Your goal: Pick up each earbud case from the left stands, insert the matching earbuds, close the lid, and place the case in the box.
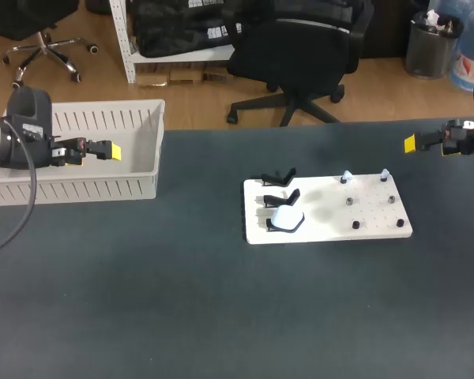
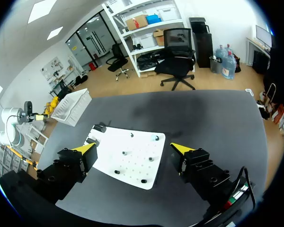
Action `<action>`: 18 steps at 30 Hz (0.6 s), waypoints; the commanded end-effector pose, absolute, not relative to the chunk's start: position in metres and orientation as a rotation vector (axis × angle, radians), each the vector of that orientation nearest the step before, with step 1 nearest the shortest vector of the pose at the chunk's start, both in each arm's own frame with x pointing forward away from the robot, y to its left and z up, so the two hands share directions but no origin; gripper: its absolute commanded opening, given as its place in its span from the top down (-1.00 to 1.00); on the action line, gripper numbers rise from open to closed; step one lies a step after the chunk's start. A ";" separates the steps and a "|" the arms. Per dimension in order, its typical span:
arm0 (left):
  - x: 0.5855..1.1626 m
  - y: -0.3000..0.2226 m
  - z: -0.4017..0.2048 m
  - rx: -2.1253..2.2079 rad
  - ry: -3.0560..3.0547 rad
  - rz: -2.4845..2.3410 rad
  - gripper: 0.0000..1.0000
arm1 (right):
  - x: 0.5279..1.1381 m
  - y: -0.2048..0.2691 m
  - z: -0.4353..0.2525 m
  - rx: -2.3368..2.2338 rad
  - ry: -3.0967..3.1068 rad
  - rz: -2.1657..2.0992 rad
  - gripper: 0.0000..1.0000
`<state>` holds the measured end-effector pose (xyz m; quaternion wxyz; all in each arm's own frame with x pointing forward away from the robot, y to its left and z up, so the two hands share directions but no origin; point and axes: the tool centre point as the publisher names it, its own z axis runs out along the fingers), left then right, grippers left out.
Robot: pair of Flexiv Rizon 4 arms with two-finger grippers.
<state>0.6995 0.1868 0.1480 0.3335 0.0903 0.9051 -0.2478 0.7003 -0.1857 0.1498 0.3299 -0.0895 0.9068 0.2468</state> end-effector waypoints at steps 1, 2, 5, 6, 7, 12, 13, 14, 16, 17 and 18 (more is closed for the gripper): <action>0.700 0.185 0.150 0.231 2.377 -0.635 -1.00 | 0.701 -0.186 0.150 -0.236 2.372 0.646 -1.00; 0.700 0.185 0.150 0.231 2.377 -0.635 -1.00 | 0.701 -0.186 0.150 -0.236 2.372 0.646 -1.00; 0.700 0.185 0.150 0.231 2.377 -0.635 -1.00 | 0.701 -0.186 0.150 -0.236 2.372 0.646 -1.00; 0.700 0.185 0.150 0.231 2.377 -0.635 -1.00 | 0.701 -0.186 0.150 -0.236 2.372 0.646 -1.00; 0.700 0.185 0.150 0.231 2.377 -0.635 -1.00 | 0.701 -0.186 0.150 -0.236 2.372 0.646 -1.00; 0.700 0.185 0.150 0.231 2.377 -0.635 -1.00 | 0.701 -0.186 0.150 -0.236 2.372 0.646 -1.00; 0.700 0.185 0.150 0.231 2.377 -0.635 -1.00 | 0.701 -0.186 0.150 -0.236 2.372 0.646 -1.00; 0.700 0.185 0.150 0.231 2.377 -0.635 -1.00 | 0.701 -0.186 0.150 -0.236 2.372 0.646 -1.00; 0.700 0.185 0.150 0.231 2.375 -0.634 -1.00 | 0.701 -0.186 0.150 -0.236 2.372 0.646 -1.00; 0.701 0.185 0.150 0.230 2.373 -0.633 -1.00 | 0.701 -0.186 0.150 -0.236 2.372 0.646 -1.00; 0.702 0.186 0.149 0.236 2.371 -0.637 -1.00 | 0.701 -0.186 0.150 -0.236 2.372 0.646 -1.00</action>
